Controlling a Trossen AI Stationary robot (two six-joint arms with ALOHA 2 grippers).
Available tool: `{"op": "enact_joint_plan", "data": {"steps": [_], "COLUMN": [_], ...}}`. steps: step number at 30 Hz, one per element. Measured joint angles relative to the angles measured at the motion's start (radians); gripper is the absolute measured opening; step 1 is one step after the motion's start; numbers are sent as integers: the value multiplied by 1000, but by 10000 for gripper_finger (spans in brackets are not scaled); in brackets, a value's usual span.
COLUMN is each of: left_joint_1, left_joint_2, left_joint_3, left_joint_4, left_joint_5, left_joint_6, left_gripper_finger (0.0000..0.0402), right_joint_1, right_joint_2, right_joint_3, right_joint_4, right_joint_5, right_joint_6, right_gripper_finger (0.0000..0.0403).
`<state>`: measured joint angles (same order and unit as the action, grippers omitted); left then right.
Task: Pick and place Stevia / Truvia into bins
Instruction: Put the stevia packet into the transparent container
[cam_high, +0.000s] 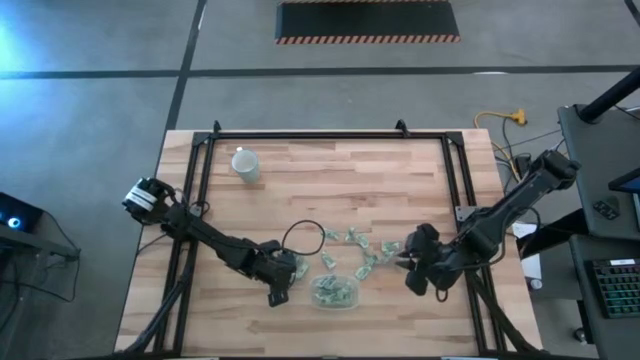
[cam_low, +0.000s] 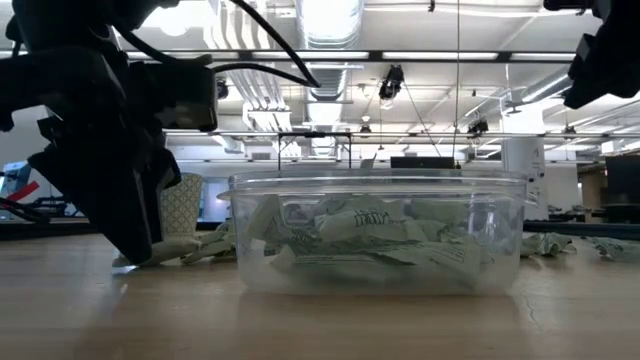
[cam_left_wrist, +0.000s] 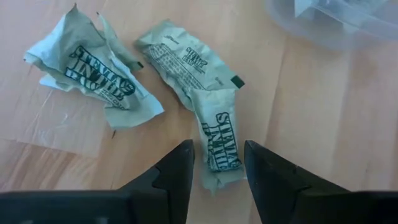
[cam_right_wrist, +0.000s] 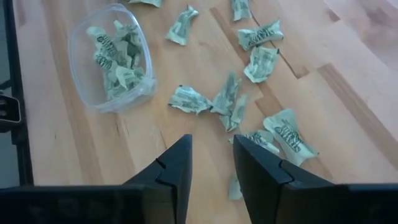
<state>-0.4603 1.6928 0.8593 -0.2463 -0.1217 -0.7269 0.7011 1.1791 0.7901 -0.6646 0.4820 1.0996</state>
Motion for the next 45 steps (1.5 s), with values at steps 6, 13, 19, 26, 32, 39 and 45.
{"op": "enact_joint_plan", "data": {"steps": [6, 13, 19, 26, 32, 39, 45], "left_joint_1": [1, 0, 1, 6, 27, 39, 41], "left_joint_2": [-13, -45, -70, -70, -57, 5, 35], "left_joint_3": [-2, 11, 55, 84, 106, 102, 113], "left_joint_4": [-13, -6, 54, 350, 404, 393, 397], "left_joint_5": [-1, 27, 38, -47, -97, -59, 26], "left_joint_6": [0, -1, 6, 141, 231, 236, 237], "left_gripper_finger": [52, 15, 17, 17, 17, 18, 51], "right_joint_1": [0, -1, -1, 0, -1, -1, -1], "right_joint_2": [7, 15, 15, 14, 14, 14, 13], "right_joint_3": [-1, -31, -111, -222, -283, -300, -290], "right_joint_4": [-3, -11, -11, 10, 149, 210, 210], "right_joint_5": [0, 0, -3, -10, -11, -10, 16], "right_joint_6": [-40, -39, 58, 266, 273, 263, 262], "right_gripper_finger": [96, 83, 74, 70, 78, 76, 89]}}
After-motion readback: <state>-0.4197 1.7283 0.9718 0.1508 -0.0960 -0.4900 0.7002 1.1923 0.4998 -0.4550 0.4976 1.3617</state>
